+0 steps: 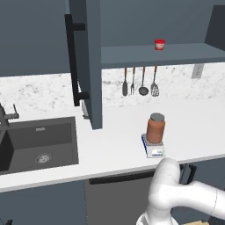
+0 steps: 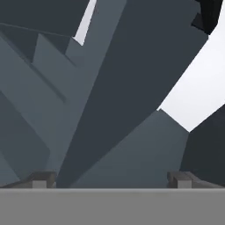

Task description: Pick the honey bottle and place it on the digital scale for weighing, and close the cabinet.

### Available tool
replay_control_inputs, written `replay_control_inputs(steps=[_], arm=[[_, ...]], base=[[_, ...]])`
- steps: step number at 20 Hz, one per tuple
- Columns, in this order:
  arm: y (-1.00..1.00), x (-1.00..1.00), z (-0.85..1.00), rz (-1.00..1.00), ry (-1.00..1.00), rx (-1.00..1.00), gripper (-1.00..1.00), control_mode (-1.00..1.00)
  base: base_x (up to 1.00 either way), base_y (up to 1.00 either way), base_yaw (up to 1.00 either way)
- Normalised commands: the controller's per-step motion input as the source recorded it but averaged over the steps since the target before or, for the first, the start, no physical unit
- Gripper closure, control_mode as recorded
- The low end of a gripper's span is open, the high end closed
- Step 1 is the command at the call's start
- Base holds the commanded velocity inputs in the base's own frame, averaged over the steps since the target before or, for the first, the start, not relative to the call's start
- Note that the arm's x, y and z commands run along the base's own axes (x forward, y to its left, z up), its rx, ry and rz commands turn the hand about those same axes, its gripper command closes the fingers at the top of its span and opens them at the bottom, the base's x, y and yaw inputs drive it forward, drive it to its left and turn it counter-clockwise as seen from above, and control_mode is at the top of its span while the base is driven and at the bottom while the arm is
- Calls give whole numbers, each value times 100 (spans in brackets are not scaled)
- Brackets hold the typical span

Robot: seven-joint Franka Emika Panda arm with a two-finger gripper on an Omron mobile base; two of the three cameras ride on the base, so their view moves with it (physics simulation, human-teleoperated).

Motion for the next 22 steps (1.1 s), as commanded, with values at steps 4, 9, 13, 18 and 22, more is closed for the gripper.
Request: replay_control_inputs(steps=[4,9,13,18,22], arm=[[-28,-4,61,-9,24,0,-100,-100],[2,-13,79,-3,14,-2,-100,-100],[80,-10,73,4,-5,-21,-100,-100],[100,3,63,15,-37,-16,-100,-100],[100,5,80,13,-52,-8,-100,-100]], base=[[0,0,0],[0,0,0],[0,0,0],[0,0,0],[0,0,0]])
